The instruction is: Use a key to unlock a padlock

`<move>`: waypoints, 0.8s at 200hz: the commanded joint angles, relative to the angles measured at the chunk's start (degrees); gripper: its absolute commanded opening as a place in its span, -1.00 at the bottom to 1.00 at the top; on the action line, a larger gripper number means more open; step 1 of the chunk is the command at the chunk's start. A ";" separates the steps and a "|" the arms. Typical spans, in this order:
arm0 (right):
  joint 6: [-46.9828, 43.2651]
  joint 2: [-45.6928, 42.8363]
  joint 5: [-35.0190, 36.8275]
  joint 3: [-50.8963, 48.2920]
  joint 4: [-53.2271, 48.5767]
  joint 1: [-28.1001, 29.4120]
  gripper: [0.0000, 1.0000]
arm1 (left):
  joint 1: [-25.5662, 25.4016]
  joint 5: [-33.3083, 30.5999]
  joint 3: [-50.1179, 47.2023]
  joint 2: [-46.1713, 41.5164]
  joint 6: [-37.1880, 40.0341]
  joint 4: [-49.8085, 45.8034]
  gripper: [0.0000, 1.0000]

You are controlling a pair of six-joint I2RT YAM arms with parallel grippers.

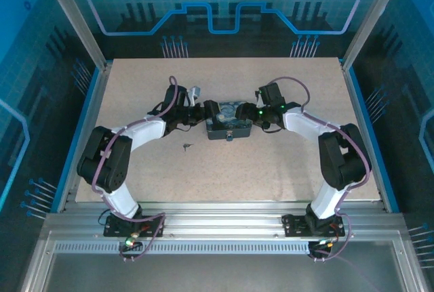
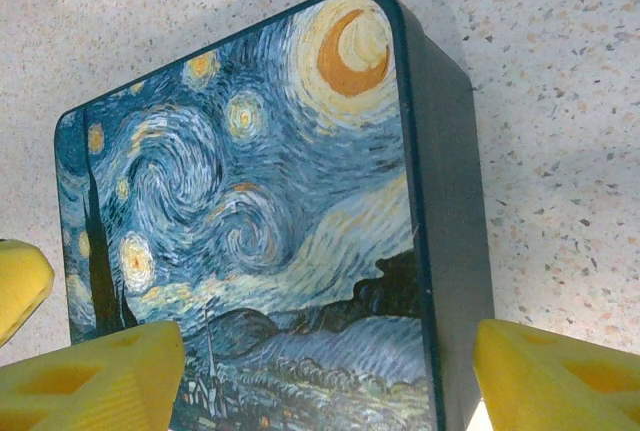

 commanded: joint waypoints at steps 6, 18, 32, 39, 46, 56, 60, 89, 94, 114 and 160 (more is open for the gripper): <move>-1.22 -3.64 1.73 0.55 -3.42 0.13 0.57 | 1.49 -1.70 -1.91 -3.51 1.73 -2.76 0.68; -1.83 -5.25 2.74 -0.10 -4.21 0.26 0.57 | 1.54 -3.45 -2.56 -6.10 2.90 -6.03 0.68; -2.55 -7.67 4.32 -0.69 -5.99 0.30 0.57 | 1.54 -6.36 -3.55 -9.32 3.81 -10.88 0.68; -2.85 -9.02 5.05 -0.98 -6.96 0.49 0.57 | 1.49 -7.55 -4.23 -11.10 4.08 -13.11 0.66; -3.25 -10.45 5.94 -1.30 -8.06 0.71 0.56 | 1.47 -8.98 -5.03 -12.91 4.09 -15.54 0.64; -3.94 -12.65 7.32 -1.68 -9.53 1.51 0.55 | 1.45 -11.23 -6.11 -15.36 3.90 -19.12 0.62; -4.21 -13.42 7.85 -1.78 -10.30 1.90 0.55 | 1.45 -12.21 -6.60 -16.49 3.90 -20.51 0.62; -5.55 -18.32 11.16 -2.64 -14.88 5.78 0.52 | 1.28 -18.47 -8.25 -21.24 3.40 -30.54 0.52; -5.64 -19.03 11.41 -2.90 -15.23 6.58 0.51 | 1.27 -19.01 -8.35 -21.48 3.16 -31.83 0.50; -6.21 -21.71 12.55 -4.77 -15.43 10.53 0.49 | 1.12 -20.31 -9.15 -21.50 1.91 -33.89 0.44; -6.67 -24.96 14.36 -7.93 -13.15 20.26 0.38 | 0.01 -22.48 -9.42 -16.77 -1.52 -32.51 0.27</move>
